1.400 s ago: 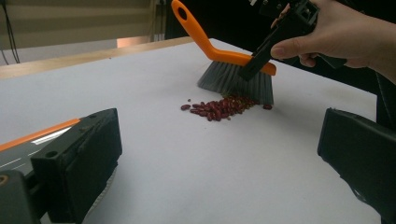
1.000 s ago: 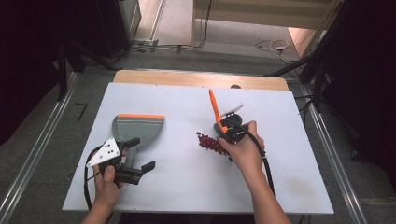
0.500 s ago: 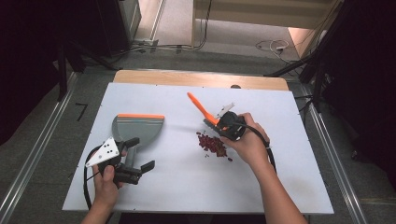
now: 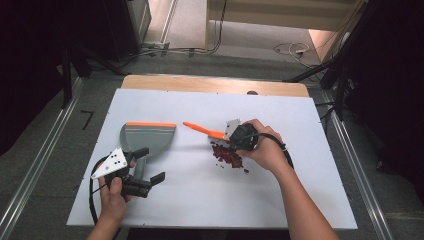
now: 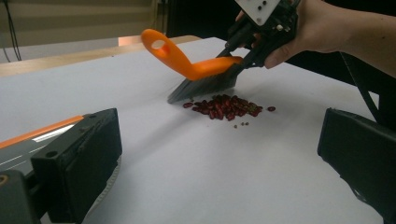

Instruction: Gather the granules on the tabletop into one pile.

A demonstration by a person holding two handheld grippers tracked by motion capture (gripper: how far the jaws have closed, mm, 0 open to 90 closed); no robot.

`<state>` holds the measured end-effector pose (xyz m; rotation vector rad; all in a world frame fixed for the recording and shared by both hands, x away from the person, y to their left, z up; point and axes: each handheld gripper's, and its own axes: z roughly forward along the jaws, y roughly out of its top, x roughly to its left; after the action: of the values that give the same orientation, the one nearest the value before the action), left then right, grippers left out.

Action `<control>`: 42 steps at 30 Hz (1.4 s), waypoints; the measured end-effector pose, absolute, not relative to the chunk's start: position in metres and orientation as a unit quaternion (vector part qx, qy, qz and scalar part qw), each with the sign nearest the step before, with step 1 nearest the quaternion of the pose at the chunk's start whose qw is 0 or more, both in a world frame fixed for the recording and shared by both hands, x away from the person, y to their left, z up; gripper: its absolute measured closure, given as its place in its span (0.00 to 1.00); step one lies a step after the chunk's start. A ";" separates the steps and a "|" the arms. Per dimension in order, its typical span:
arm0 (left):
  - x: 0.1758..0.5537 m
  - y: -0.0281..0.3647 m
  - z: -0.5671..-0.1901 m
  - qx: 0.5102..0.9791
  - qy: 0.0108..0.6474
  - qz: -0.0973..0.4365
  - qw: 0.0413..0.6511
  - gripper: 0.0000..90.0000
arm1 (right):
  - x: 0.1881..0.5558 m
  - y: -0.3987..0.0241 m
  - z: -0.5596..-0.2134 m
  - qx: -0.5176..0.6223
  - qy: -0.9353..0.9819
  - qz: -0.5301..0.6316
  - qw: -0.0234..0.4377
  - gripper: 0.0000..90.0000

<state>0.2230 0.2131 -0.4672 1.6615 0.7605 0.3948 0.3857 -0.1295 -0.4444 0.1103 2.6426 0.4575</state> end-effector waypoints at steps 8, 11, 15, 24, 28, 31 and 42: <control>0.223 0.210 -0.467 0.716 0.325 0.169 0.594 0.00 | 0.368 -0.142 -0.440 0.007 0.965 0.167 0.201 0.76; 0.223 0.210 -0.467 0.717 0.326 0.169 0.593 0.00 | 0.368 -0.146 -0.437 0.008 0.963 0.173 0.206 0.76; 0.224 0.210 -0.468 0.716 0.326 0.169 0.594 0.00 | 0.368 -0.146 -0.431 0.012 0.958 0.193 0.214 0.76; 0.223 0.211 -0.468 0.716 0.326 0.169 0.593 0.00 | 0.371 -0.121 -0.443 -0.023 0.958 0.177 0.226 0.76; 0.223 0.212 -0.468 0.716 0.326 0.169 0.593 0.00 | 0.368 -0.124 -0.444 -0.034 0.958 0.177 0.221 0.76; 0.223 0.212 -0.467 0.716 0.327 0.170 0.593 0.00 | 0.363 -0.130 -0.441 -0.035 0.961 0.182 0.206 0.76; 0.224 0.209 -0.468 0.718 0.326 0.168 0.592 0.00 | 0.379 -0.131 -0.442 0.008 0.945 0.186 0.268 0.76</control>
<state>0.2235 0.2087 -0.4679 1.6707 0.7583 0.3898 0.3794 -0.1311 -0.4421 0.0226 2.5492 0.5013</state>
